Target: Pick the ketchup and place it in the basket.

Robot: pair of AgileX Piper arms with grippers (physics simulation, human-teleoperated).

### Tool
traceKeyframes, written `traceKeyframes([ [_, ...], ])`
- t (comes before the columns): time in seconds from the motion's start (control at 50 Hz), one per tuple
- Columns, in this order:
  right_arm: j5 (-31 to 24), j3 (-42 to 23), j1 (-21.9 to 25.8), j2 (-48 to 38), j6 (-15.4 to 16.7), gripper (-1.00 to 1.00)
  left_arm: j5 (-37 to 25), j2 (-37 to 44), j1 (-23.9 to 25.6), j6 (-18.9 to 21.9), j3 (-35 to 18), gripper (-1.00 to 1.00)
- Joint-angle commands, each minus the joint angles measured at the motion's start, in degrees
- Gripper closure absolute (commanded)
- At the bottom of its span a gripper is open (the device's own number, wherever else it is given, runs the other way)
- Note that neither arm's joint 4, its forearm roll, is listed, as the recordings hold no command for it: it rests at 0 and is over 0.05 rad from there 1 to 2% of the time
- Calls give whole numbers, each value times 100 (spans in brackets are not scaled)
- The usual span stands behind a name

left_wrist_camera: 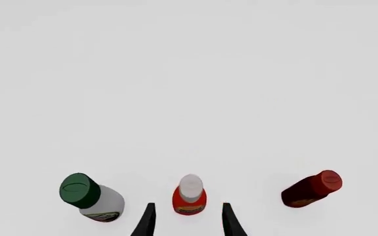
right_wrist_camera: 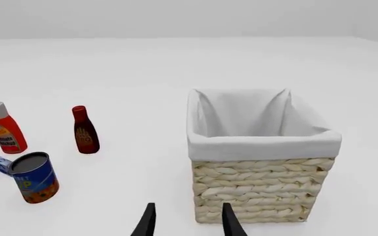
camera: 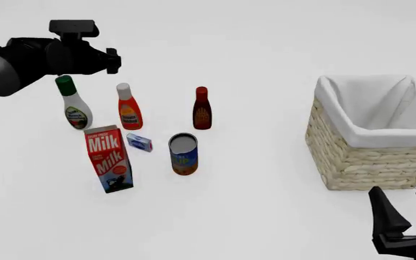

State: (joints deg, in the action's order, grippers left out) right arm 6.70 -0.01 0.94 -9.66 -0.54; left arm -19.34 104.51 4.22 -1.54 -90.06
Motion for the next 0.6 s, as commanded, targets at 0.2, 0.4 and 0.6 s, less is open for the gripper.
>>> traceKeyframes([
  [0.2,111,0,9,-145,-24,-100,50,458,44,-57,-276,-100],
  [0.4,99,-5,8,-127,-31,-100,64,638,104,-107,-404,-100],
  [0.6,127,0,8,-145,-63,-100,56,880,124,-115,-565,-100],
])
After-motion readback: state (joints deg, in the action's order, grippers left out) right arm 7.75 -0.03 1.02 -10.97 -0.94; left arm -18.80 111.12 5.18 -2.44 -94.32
